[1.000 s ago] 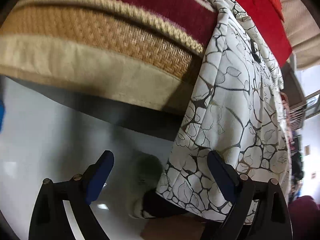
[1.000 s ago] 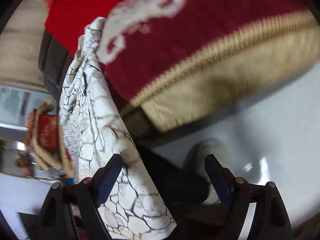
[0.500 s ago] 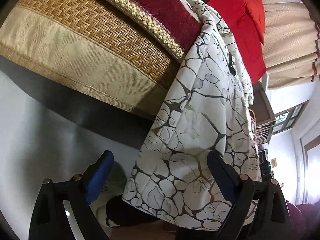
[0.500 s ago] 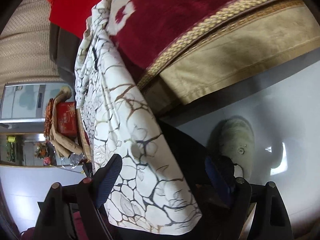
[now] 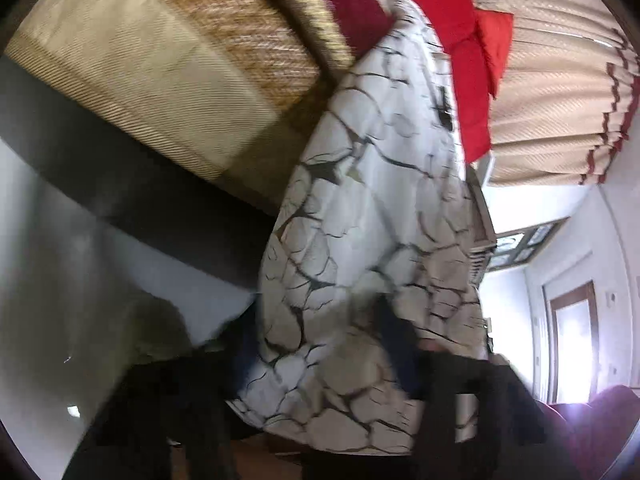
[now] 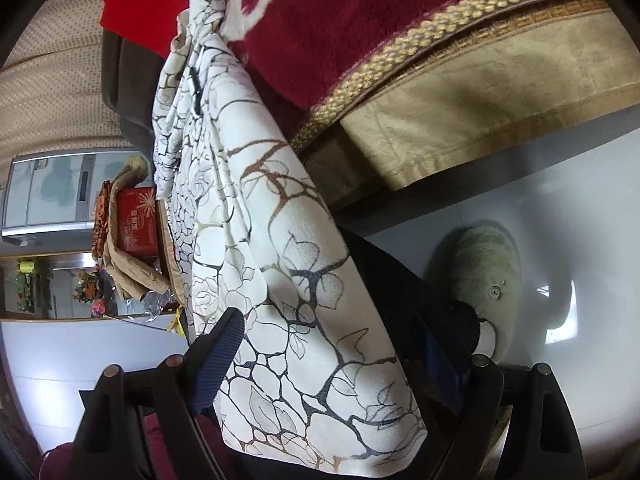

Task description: Fold large clothes

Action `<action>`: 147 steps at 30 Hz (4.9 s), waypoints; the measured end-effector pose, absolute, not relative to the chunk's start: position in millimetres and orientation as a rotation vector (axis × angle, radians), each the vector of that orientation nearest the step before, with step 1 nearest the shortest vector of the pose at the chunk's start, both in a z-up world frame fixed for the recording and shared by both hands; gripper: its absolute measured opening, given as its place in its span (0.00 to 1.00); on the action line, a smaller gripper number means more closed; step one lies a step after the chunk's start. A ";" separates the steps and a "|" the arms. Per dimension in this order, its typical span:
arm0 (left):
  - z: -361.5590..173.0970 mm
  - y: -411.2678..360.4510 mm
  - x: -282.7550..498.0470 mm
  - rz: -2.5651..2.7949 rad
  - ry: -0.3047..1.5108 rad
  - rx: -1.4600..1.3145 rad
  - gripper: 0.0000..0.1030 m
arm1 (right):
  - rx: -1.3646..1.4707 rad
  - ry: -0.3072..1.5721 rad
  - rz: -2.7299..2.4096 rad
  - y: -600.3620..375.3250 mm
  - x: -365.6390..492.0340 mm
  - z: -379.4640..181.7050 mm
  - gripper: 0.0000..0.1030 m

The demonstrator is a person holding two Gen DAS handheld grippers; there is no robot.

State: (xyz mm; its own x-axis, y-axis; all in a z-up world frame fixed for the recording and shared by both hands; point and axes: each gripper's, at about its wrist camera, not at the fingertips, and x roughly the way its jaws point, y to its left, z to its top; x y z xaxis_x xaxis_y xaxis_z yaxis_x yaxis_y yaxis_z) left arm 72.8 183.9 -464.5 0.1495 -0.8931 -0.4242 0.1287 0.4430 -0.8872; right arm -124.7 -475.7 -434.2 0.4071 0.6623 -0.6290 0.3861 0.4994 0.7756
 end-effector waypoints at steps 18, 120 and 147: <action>-373.4 144.2 64.0 -0.951 1.161 -0.555 0.08 | 0.995 1.225 0.233 -464.3 -112.0 -421.9 0.30; -232.8 63.4 402.2 -0.583 1.044 -0.579 0.06 | 0.209 1.243 0.468 -374.7 271.2 -285.7 0.08; -253.6 51.3 440.4 -0.304 1.108 -0.464 0.78 | 0.910 0.873 -0.172 -606.0 239.2 -295.4 0.63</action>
State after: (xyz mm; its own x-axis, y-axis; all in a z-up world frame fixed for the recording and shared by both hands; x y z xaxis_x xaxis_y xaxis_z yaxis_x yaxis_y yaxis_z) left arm 440.4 51.3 -253.6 0.4206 -0.4576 -0.7834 0.0063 0.8649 -0.5019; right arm 239.2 -606.0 -295.4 0.6549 0.2172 -0.7239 0.4756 0.6260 0.6180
